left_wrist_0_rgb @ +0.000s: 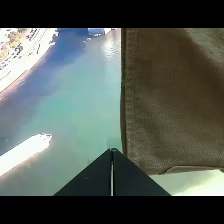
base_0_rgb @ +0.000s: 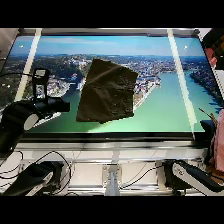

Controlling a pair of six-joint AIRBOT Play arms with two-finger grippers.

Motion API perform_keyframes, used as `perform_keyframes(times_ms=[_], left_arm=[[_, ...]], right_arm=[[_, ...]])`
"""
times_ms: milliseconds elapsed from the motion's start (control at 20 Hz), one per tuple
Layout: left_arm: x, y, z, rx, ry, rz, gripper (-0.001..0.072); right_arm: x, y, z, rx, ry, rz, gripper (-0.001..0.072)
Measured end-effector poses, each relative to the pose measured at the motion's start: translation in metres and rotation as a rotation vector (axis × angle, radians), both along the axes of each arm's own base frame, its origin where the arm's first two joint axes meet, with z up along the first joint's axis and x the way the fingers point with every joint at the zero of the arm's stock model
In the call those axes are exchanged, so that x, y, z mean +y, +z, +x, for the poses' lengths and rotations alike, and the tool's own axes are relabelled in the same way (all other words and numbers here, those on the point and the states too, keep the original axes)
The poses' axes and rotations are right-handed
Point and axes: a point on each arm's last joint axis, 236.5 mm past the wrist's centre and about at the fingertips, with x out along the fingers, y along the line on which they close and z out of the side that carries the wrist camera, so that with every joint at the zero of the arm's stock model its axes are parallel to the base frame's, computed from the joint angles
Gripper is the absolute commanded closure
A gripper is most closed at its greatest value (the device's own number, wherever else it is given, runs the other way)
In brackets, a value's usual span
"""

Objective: Fold the clothes and pants, and hang the long-sleeved shirts on hangers.

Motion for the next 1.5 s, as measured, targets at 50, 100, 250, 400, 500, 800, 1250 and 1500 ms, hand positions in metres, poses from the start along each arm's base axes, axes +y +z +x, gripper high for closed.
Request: perform_keyframes(times_ms=[50, 100, 250, 400, 500, 800, 1250, 1500], left_arm=[[0.000, 0.000, 0.000, 0.000, 0.000, 0.000, 0.0690], [0.000, 0.000, 0.000, 0.000, 0.000, 0.000, 0.0690], [0.000, 0.000, 0.000, 0.000, 0.000, 0.000, 0.0690], [0.000, 0.000, 0.000, 0.000, 0.000, 0.000, 0.0690], [0.000, 0.000, 0.000, 0.000, 0.000, 0.000, 0.0690], [-0.001, 0.001, 0.001, -0.006, -0.002, -0.003, 0.0690], [-0.002, -0.005, 0.005, 0.003, -0.004, 0.006, 0.0690], [0.029, -0.018, 0.023, -0.002, 0.011, 0.185, 0.0691]], right_arm=[[0.000, 0.000, 0.000, 0.000, 0.000, 0.000, 0.0681], [0.000, 0.000, 0.000, 0.000, 0.000, 0.000, 0.0681], [0.000, 0.000, 0.000, 0.000, 0.000, 0.000, 0.0681], [0.000, 0.000, 0.000, 0.000, 0.000, 0.000, 0.0681], [0.000, 0.000, 0.000, 0.000, 0.000, 0.000, 0.0681], [0.000, 0.000, 0.000, 0.000, 0.001, 0.001, 0.0681], [0.070, 0.024, 0.029, -0.169, 0.078, 0.344, 0.0682], [0.093, 0.036, 0.034, -0.208, 0.120, 0.446, 0.0682]])
